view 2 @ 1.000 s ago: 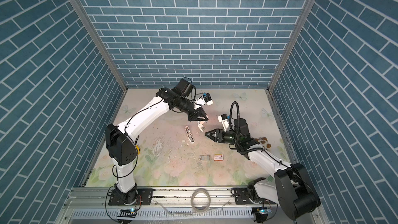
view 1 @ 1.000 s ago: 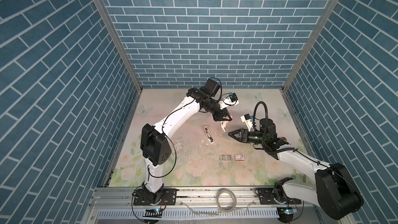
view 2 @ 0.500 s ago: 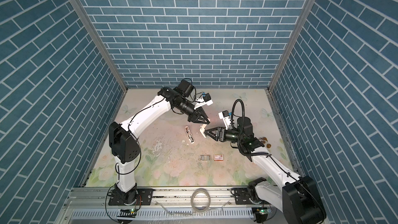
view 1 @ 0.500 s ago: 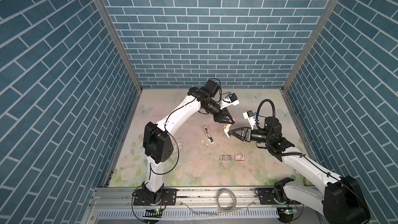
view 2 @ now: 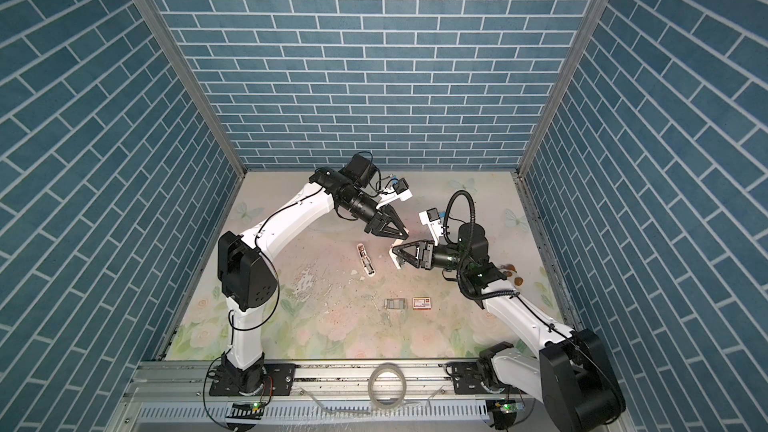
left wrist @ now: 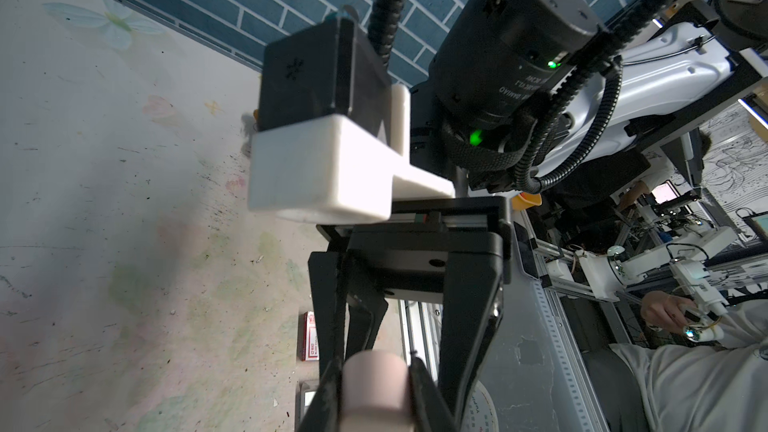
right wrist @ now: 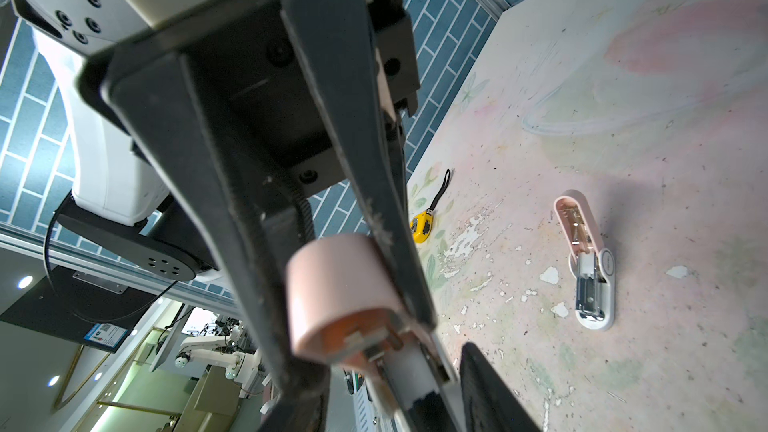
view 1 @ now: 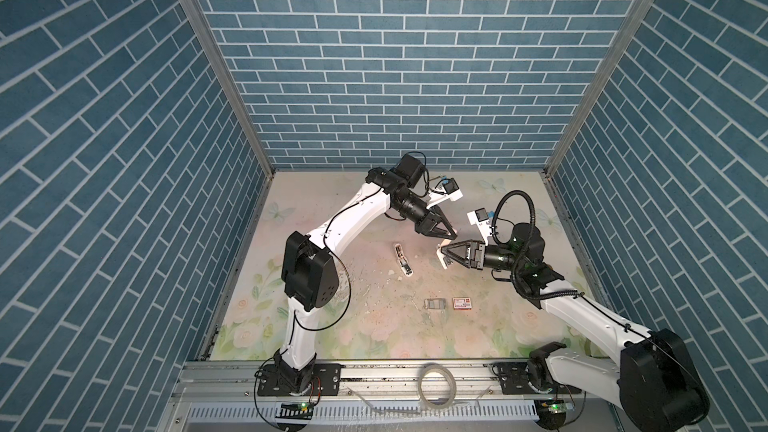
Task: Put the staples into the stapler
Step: 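Open the left gripper and draw it back while the right gripper holds the stapler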
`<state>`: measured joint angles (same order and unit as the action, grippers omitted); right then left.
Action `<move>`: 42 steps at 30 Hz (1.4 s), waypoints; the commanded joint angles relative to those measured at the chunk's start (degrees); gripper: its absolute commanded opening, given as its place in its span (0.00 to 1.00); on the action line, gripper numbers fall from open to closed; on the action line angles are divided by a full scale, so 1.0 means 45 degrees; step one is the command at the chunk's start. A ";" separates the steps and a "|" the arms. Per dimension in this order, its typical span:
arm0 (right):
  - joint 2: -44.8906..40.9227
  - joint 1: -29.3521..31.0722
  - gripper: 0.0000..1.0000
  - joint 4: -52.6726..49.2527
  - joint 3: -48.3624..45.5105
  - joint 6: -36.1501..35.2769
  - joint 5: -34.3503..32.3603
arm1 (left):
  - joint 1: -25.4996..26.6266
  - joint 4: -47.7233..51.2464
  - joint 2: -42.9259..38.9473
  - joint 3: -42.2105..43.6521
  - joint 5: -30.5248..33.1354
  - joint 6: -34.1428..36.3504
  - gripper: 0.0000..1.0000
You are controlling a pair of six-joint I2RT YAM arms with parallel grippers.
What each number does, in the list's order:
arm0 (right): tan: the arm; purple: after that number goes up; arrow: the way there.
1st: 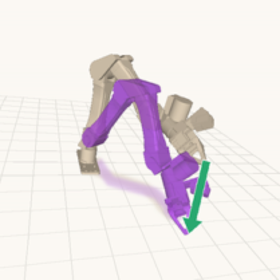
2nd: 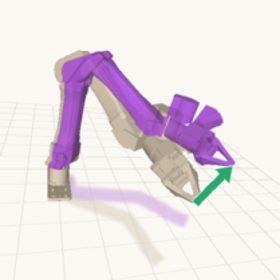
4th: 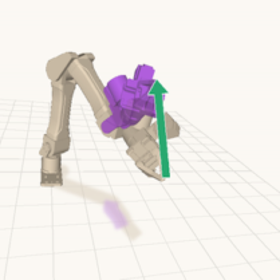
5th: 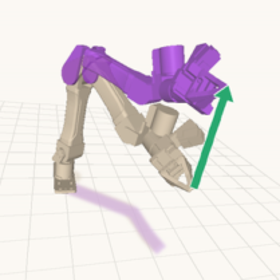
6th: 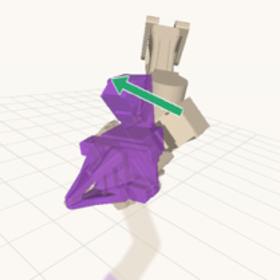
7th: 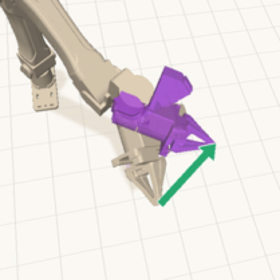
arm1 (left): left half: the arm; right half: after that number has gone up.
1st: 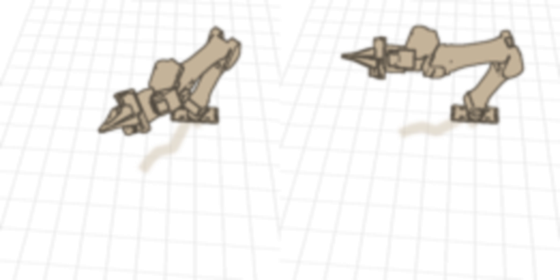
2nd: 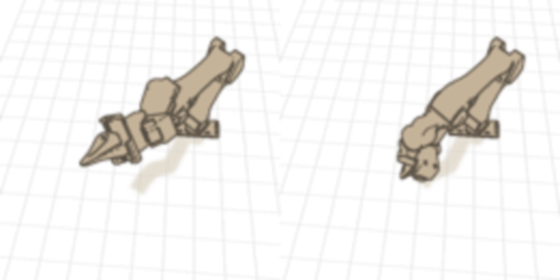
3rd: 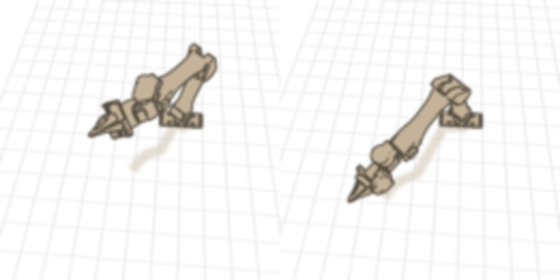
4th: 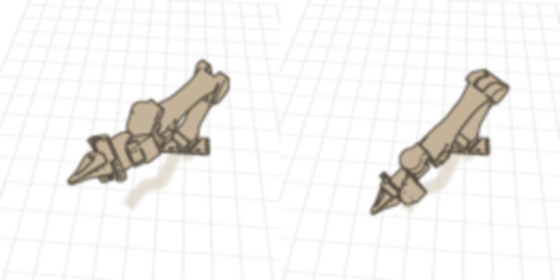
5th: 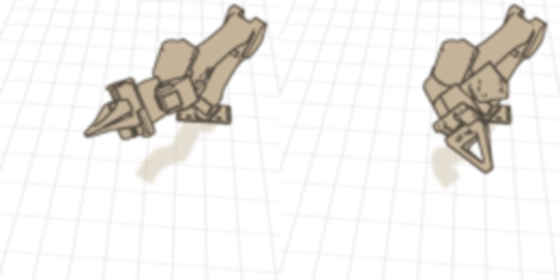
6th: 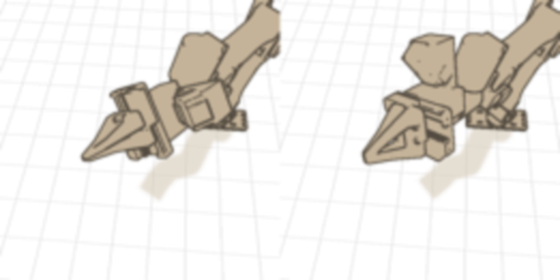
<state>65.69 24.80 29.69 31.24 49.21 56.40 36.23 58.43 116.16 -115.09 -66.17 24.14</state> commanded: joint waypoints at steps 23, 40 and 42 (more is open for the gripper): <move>0.0587 0.0207 0.18 0.0426 0.0522 0.0125 -0.0319 | -0.0160 -0.1004 -0.0224 0.0452 -0.0726 -0.1234 0.20; 0.0887 0.0207 0.13 -0.3475 0.1501 -0.2197 -0.1870 | -0.1054 -0.1344 -0.0699 0.0399 0.1942 -0.1647 0.66; 0.1001 0.0210 0.13 -0.4567 0.1720 -0.2854 -0.2280 | -0.1417 -0.1192 -0.0962 0.0436 0.2843 -0.1444 0.66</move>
<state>69.56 25.71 16.47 36.67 42.65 49.41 32.36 52.99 115.22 -113.51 -59.11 17.15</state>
